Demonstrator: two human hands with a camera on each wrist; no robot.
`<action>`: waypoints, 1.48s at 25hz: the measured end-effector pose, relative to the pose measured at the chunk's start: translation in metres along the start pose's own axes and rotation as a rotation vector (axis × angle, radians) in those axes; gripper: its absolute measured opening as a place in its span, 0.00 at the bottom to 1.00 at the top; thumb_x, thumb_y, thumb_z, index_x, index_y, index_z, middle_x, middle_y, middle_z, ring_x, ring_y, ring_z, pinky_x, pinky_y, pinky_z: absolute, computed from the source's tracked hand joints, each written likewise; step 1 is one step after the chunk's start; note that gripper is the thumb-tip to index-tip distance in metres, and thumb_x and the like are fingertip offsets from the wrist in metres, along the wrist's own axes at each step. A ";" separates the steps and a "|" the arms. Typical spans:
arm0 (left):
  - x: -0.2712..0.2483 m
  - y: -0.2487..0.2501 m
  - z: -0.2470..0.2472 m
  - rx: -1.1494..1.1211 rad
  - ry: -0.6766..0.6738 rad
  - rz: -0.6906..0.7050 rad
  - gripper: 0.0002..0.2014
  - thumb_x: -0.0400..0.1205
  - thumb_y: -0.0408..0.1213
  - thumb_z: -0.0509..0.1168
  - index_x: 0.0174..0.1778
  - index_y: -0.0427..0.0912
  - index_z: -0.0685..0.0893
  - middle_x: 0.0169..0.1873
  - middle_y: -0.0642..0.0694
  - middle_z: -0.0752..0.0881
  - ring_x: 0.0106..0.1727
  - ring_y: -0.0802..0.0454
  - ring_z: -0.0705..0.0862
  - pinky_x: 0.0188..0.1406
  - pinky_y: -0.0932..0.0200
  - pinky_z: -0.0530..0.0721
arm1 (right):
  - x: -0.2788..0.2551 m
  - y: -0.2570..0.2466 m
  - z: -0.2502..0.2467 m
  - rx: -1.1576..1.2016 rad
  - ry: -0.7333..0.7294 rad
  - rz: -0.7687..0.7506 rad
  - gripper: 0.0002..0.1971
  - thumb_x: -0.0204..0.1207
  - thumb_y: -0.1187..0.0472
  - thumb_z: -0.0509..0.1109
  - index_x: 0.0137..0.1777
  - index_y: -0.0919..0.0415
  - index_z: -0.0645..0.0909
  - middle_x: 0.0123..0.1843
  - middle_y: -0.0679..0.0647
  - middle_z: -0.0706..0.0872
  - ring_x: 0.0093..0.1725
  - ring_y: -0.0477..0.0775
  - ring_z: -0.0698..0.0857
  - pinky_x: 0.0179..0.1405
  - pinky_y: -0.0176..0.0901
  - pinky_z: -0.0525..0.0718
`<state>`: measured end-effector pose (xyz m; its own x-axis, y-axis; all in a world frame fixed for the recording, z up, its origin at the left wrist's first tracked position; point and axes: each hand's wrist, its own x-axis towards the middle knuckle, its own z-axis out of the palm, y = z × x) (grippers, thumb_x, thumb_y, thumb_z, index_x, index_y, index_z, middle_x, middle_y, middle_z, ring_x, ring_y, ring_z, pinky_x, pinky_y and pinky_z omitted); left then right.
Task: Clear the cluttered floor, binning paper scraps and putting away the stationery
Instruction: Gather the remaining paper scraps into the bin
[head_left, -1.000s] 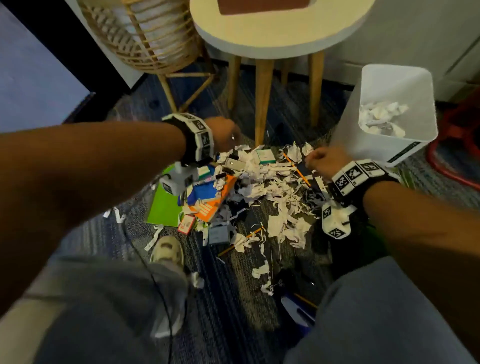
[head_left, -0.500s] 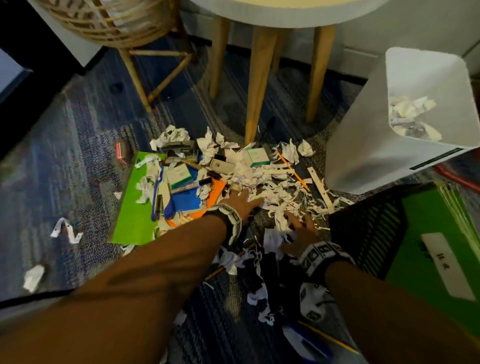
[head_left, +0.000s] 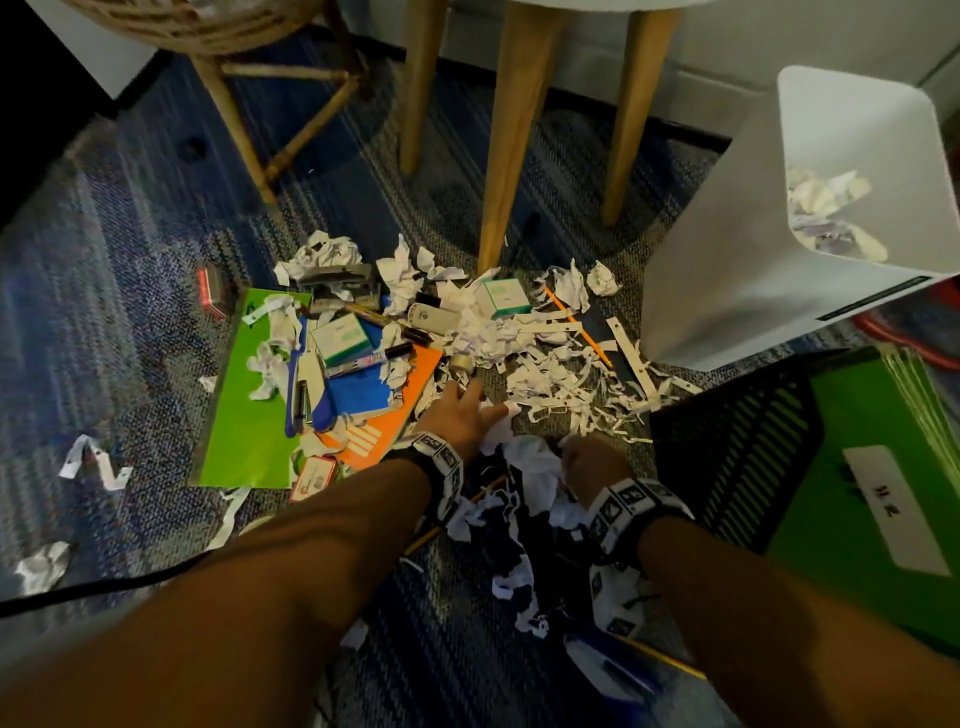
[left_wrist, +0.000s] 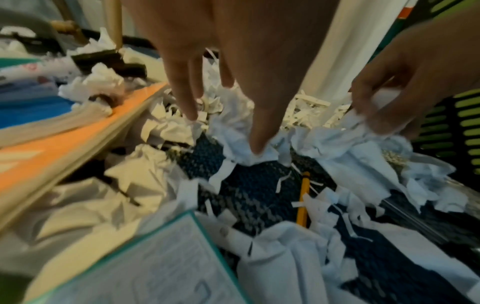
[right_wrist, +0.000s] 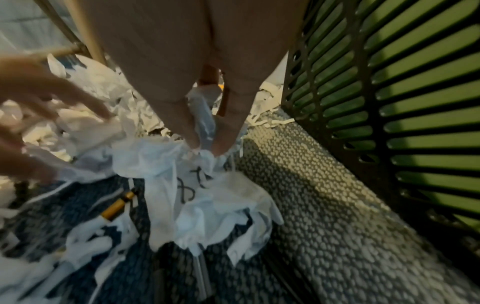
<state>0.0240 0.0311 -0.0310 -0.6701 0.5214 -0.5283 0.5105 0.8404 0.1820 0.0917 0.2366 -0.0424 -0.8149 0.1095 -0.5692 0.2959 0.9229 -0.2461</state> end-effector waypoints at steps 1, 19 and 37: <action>-0.001 -0.001 0.003 -0.029 -0.077 -0.021 0.33 0.80 0.41 0.66 0.80 0.58 0.60 0.79 0.37 0.56 0.74 0.29 0.62 0.65 0.37 0.76 | -0.002 0.004 -0.002 0.074 0.081 -0.010 0.07 0.71 0.71 0.69 0.41 0.63 0.88 0.50 0.61 0.87 0.49 0.62 0.85 0.45 0.42 0.82; -0.016 0.025 -0.034 -0.475 0.201 -0.067 0.13 0.86 0.45 0.53 0.60 0.41 0.73 0.52 0.34 0.83 0.51 0.36 0.81 0.41 0.54 0.71 | 0.013 -0.013 0.026 0.006 0.016 -0.067 0.17 0.75 0.60 0.70 0.64 0.57 0.79 0.68 0.63 0.76 0.63 0.65 0.80 0.57 0.47 0.80; 0.044 0.167 -0.328 -1.139 0.689 0.113 0.08 0.79 0.48 0.65 0.45 0.48 0.78 0.36 0.47 0.83 0.39 0.41 0.85 0.46 0.40 0.87 | -0.037 0.066 -0.371 0.793 0.704 -0.002 0.14 0.67 0.51 0.79 0.46 0.59 0.85 0.38 0.55 0.87 0.35 0.54 0.87 0.35 0.50 0.91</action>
<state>-0.0967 0.2432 0.2483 -0.9600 0.2800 -0.0024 0.0752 0.2659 0.9611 -0.0441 0.4306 0.2536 -0.8458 0.5314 -0.0477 0.3276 0.4466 -0.8326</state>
